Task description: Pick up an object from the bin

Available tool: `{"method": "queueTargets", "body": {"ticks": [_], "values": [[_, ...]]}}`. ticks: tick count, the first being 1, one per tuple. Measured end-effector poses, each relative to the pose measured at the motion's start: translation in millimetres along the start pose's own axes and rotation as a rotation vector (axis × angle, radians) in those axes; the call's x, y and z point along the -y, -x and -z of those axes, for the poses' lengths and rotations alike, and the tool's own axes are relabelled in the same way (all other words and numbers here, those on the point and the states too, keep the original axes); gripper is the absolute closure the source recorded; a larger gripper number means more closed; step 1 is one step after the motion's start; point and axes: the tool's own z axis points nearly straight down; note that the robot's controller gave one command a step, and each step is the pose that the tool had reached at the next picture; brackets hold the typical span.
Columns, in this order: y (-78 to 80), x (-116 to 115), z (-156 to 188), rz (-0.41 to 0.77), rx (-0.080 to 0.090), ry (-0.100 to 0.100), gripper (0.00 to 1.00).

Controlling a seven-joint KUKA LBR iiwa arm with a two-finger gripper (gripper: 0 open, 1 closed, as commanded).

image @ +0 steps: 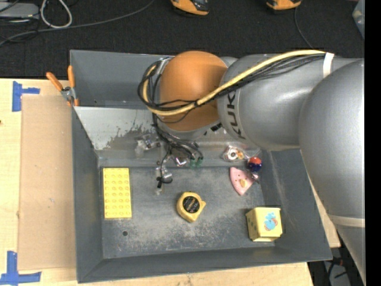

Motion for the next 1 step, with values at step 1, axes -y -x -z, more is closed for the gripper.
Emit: {"method": "queueTargets", "body": {"ticks": [1], "values": [[-4.0, -39.0, -6.3, -0.022, -0.005, 0.003, 0.0]]}}
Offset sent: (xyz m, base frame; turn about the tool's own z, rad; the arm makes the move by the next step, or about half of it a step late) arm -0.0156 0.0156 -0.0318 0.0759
